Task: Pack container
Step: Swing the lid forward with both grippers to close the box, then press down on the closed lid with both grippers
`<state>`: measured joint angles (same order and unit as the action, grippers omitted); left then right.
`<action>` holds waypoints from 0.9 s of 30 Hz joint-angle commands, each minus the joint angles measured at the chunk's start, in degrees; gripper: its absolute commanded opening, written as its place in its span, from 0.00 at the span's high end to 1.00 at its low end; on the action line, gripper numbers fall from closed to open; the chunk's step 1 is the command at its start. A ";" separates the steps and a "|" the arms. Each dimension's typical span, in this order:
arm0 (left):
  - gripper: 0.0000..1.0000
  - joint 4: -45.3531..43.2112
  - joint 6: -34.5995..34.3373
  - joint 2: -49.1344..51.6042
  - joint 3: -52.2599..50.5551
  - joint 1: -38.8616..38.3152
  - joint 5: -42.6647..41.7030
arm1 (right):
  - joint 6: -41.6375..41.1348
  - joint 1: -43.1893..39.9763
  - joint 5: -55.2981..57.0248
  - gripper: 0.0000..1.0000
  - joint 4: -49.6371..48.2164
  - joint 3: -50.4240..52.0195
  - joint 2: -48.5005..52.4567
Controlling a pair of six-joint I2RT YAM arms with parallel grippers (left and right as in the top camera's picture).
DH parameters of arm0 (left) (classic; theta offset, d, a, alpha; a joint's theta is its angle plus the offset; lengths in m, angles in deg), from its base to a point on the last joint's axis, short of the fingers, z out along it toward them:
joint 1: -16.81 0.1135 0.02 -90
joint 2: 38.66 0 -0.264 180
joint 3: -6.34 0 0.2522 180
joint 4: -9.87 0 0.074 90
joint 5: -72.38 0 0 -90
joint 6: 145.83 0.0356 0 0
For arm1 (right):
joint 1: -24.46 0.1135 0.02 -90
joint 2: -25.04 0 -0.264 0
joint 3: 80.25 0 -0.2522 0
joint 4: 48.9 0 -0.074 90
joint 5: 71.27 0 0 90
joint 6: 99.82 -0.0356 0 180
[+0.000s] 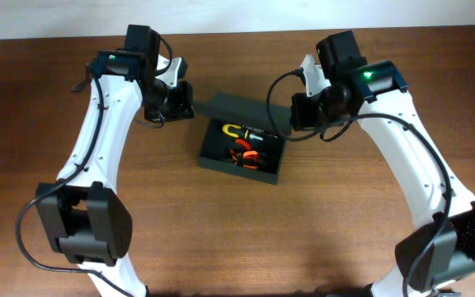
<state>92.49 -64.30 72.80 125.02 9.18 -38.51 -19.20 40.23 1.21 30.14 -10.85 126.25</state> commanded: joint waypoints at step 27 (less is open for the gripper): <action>0.92 -5.03 16.68 -8.61 0.11 -4.72 8.24 | 8.11 7.80 3.69 0.96 8.35 0.11 -7.85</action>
<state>87.66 -53.80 63.14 125.02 5.68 -29.61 -11.49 45.48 4.78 37.94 -10.85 119.72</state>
